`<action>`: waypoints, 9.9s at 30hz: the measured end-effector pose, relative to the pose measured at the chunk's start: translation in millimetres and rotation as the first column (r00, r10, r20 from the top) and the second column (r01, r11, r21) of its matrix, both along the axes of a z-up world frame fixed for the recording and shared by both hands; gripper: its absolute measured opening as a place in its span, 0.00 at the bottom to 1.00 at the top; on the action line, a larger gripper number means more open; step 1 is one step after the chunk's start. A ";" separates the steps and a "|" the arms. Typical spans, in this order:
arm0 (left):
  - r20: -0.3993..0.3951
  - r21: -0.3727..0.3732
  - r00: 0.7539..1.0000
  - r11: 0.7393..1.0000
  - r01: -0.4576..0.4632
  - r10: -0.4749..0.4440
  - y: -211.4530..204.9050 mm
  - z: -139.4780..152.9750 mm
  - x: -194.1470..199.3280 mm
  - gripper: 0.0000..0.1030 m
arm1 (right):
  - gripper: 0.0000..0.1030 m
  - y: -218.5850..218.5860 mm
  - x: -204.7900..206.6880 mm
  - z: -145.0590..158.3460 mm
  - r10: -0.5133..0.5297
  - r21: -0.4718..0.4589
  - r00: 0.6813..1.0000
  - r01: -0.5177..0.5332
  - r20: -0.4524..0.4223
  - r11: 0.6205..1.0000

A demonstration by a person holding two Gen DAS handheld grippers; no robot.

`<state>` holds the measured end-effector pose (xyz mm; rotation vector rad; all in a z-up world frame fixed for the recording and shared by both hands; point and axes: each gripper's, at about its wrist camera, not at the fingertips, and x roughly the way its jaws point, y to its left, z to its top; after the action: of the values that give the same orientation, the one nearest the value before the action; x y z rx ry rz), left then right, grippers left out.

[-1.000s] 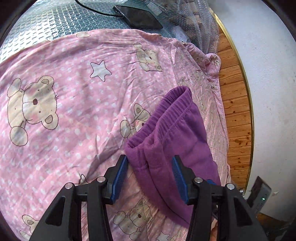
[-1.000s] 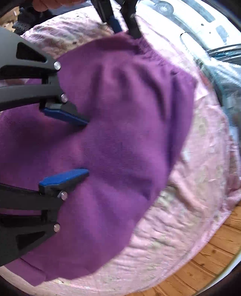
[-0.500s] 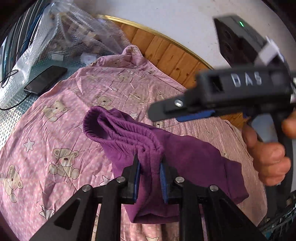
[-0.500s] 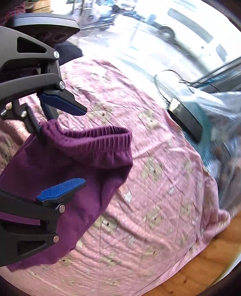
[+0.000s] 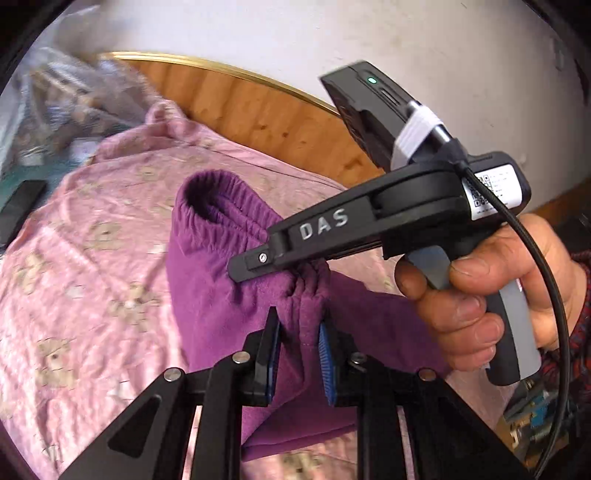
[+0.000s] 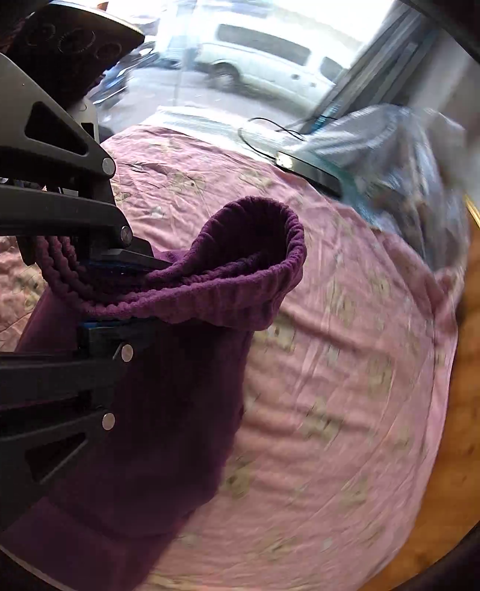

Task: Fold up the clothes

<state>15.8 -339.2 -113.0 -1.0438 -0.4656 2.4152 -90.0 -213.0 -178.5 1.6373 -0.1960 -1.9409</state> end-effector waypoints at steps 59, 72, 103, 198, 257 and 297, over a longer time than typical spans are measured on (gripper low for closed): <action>0.428 0.060 0.868 0.966 0.252 -0.253 17.1 -81.0 -11.6 0.34 | 0.52 234.9 116.4 35.3 -0.353 0.058 0.910 0.373 -0.216 0.926; 0.445 0.182 0.822 0.935 0.305 -0.355 207.7 -8.2 -98.7 0.53 | 0.15 362.0 137.4 13.0 -0.456 0.196 0.854 0.506 -0.251 0.840; 0.479 0.250 0.836 0.955 0.160 -0.266 -9.1 -60.7 -113.3 0.10 | 0.32 98.2 148.0 85.8 -0.009 0.176 0.904 0.093 -0.427 0.980; 0.531 0.225 0.837 0.930 -0.292 0.134 135.9 -132.1 -234.9 0.29 | 0.34 321.2 -236.5 16.7 -0.206 0.107 0.940 0.242 -0.270 0.964; 0.298 0.057 0.954 0.996 -0.063 0.043 145.5 -84.8 -308.9 0.58 | 0.40 280.8 -188.9 -11.0 -0.147 0.206 0.944 0.213 -0.295 0.955; 0.127 -0.217 0.991 0.973 0.077 -0.050 210.4 105.5 -81.8 0.77 | 0.60 243.0 27.2 163.3 -0.305 0.251 0.824 0.460 -0.478 0.851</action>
<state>-66.0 -128.8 -7.5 -1.2842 -0.2009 2.3961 -62.8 30.0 -15.2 1.4088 0.0015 -2.7386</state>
